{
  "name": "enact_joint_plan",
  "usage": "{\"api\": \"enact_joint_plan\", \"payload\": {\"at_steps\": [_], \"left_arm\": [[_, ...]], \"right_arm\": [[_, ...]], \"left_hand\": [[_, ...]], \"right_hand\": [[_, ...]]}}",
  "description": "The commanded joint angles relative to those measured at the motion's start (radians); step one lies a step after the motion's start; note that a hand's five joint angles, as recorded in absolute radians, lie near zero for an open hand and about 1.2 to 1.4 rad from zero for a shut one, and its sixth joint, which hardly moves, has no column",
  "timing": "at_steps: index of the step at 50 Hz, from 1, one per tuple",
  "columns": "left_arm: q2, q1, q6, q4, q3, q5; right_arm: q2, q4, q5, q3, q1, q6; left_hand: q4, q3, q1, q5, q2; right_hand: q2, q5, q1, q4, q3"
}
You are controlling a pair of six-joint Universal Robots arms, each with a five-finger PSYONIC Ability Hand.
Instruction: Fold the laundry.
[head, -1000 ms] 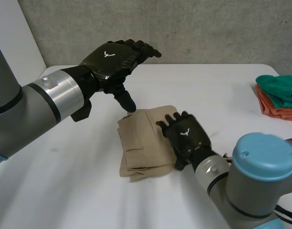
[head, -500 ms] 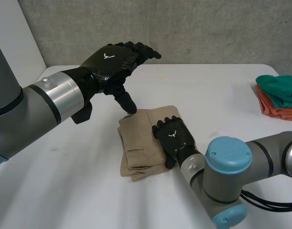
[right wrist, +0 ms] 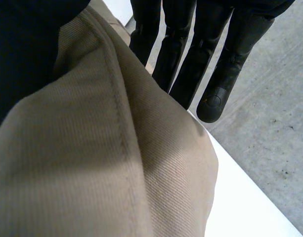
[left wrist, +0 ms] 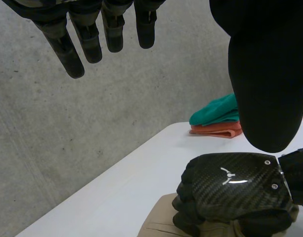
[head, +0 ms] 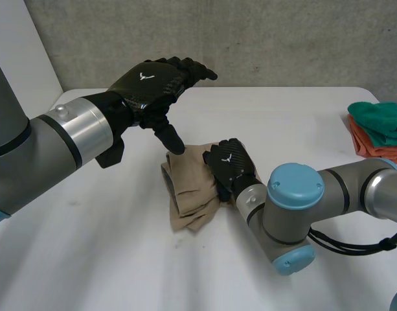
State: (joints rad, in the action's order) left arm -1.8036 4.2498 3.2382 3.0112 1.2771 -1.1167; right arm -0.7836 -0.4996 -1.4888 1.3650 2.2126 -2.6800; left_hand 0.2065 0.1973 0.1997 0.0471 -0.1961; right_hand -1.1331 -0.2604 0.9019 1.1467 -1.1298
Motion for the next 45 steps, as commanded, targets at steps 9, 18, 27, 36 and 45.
{"api": "enact_joint_plan", "payload": {"at_steps": [9,18,27,36,45], "left_arm": [[0.0,0.002,0.0,0.0,-0.001,0.0],[-0.003,0.001,-0.001,0.0,-0.001,0.0],[-0.003,0.001,-0.002,-0.002,0.002,0.0],[-0.01,0.001,-0.002,0.0,0.001,0.0],[-0.01,-0.002,-0.002,-0.002,0.002,0.0]], "right_arm": [[-0.074,0.134,0.074,0.016,-0.096,0.025],[-0.082,0.202,0.087,0.035,-0.091,0.019],[-0.068,0.19,0.087,0.049,-0.093,0.02],[-0.034,0.125,0.074,0.023,-0.096,0.022],[-0.072,0.055,0.07,-0.017,-0.125,0.022]], "left_hand": [[-0.011,-0.001,-0.004,-0.026,0.0],[-0.011,-0.001,-0.004,-0.026,0.0],[-0.011,-0.001,-0.004,-0.026,0.0],[-0.011,-0.001,-0.004,-0.026,0.0],[-0.011,-0.001,-0.004,-0.026,0.0]], "right_hand": [[0.264,-0.434,-0.033,-0.278,0.261],[0.517,-0.181,-0.286,-0.53,0.513],[0.485,-0.214,-0.253,-0.498,0.481],[-0.263,-0.961,0.494,0.25,-0.266],[-0.263,-0.961,0.494,0.25,-0.266]]}}
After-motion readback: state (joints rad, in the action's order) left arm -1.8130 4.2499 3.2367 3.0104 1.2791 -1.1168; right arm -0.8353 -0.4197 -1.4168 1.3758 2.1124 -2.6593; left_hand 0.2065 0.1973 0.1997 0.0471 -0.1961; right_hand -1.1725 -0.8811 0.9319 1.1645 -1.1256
